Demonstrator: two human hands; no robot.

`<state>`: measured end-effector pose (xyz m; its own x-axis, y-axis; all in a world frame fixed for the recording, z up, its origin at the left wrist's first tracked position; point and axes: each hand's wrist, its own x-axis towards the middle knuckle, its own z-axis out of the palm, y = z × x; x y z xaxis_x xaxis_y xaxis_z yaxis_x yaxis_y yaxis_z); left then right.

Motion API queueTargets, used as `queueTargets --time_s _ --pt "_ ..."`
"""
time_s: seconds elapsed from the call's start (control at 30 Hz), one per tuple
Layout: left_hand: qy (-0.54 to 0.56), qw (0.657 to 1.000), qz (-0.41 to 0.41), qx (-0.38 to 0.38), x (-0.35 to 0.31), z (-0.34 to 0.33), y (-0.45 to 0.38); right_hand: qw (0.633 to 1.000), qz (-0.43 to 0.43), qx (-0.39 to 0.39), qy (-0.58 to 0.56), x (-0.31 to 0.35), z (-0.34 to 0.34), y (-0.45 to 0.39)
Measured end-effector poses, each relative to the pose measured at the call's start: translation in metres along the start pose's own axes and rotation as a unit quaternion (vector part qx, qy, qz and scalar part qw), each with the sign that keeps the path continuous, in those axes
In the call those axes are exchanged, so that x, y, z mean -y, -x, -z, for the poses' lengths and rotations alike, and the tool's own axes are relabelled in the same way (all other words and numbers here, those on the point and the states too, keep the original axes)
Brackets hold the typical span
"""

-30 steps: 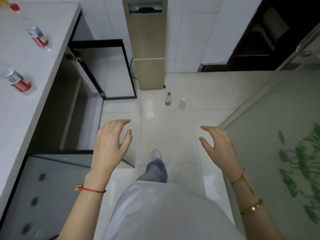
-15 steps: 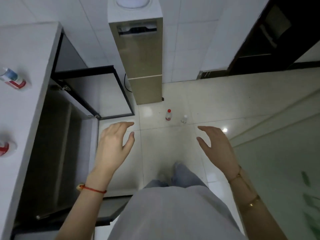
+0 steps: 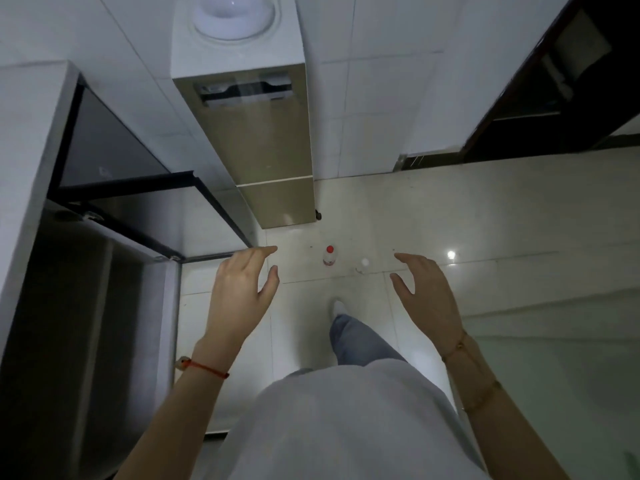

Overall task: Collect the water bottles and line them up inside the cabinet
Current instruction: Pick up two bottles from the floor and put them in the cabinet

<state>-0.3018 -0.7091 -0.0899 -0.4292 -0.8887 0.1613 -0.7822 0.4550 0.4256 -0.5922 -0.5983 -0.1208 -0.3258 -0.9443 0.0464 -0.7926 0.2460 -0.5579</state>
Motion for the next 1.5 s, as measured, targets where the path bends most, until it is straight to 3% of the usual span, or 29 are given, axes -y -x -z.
queueTargets --time_s 0.13,0.3,0.6,0.93,1.17,1.5 --pt "-0.001 1.000 0.008 -0.006 -0.002 -0.045 -0.051 1.000 -0.004 0.012 0.004 -0.036 -0.018 -0.055" --pt "0.000 0.999 0.005 0.038 0.023 -0.135 -0.101 0.998 -0.025 0.050 0.017 -0.095 -0.075 -0.104" --pt "0.001 0.990 -0.005 0.138 0.123 -0.370 -0.145 0.993 -0.077 0.088 0.031 -0.231 -0.262 -0.143" --pt "0.001 0.984 -0.055 0.170 0.221 -0.595 -0.165 0.991 -0.075 0.101 0.055 -0.366 -0.457 -0.162" --pt "-0.009 0.978 -0.063 0.199 0.245 -0.667 -0.168 0.993 -0.060 0.091 0.049 -0.405 -0.517 -0.158" --pt "0.022 0.978 -0.029 0.205 0.247 -0.687 -0.163 0.991 -0.064 0.113 0.037 -0.410 -0.536 -0.168"
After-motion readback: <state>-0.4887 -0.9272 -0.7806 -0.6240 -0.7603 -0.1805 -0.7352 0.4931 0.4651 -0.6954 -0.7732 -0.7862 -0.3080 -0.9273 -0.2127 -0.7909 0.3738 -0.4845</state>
